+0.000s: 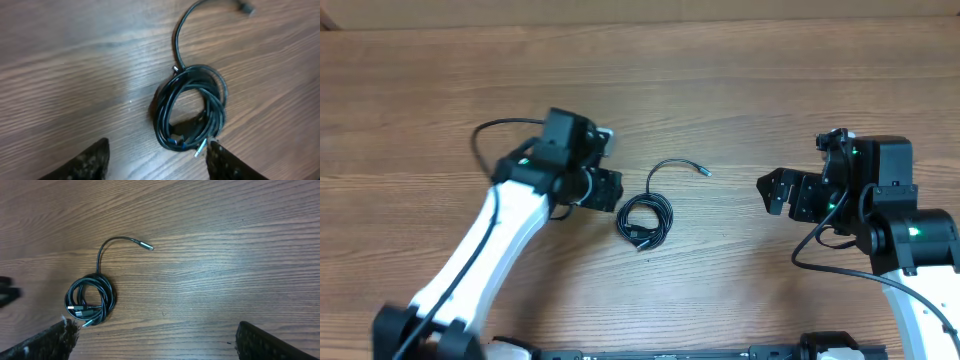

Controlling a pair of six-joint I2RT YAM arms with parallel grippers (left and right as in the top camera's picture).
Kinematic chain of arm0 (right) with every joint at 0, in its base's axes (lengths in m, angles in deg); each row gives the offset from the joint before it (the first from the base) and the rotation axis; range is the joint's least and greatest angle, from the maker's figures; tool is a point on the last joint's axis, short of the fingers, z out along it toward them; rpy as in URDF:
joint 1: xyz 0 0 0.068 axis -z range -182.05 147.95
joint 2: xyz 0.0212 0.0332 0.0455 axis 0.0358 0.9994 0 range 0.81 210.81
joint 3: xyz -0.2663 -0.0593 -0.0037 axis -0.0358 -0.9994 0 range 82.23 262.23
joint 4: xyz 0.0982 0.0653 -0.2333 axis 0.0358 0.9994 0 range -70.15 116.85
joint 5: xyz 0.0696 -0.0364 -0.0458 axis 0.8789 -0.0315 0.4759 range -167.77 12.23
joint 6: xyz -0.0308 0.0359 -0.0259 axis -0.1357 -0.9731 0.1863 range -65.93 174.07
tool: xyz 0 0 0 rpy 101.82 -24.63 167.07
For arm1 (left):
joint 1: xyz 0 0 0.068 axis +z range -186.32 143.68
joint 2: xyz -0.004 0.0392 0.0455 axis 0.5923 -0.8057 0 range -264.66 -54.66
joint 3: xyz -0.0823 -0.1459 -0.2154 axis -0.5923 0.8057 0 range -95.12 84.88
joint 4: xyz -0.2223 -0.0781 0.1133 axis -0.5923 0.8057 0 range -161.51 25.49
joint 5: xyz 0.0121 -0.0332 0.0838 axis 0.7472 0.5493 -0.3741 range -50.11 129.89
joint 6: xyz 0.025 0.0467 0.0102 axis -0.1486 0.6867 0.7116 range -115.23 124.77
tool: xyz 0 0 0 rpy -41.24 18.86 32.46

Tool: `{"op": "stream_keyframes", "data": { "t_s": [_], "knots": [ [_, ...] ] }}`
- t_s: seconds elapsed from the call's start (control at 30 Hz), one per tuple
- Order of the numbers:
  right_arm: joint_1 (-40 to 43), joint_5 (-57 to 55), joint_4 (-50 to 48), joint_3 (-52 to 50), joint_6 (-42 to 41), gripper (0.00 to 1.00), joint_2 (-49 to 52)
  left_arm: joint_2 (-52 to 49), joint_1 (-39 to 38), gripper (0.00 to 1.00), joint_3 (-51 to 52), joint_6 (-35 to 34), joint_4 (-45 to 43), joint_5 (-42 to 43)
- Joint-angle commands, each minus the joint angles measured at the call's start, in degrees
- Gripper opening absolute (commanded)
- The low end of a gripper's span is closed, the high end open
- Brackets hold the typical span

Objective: Untangle cables

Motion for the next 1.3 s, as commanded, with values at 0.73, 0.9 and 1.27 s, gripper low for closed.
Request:
{"op": "stream_keyframes", "data": {
  "t_s": [0.73,0.9,1.27],
  "knots": [
    [-0.2,0.5,0.1,1.6,0.1,1.00,-0.5,-18.3,-5.0,0.36,-1.1,1.1,-5.8,3.4],
    [-0.2,0.5,0.1,1.6,0.1,1.00,-0.5,-18.4,-5.0,0.36,-0.5,1.1,-6.3,3.2],
    [-0.2,0.5,0.2,1.4,0.1,1.00,-0.5,-18.4,-5.0,0.11,2.2,-1.5,-10.6,3.7]
  ]
}}
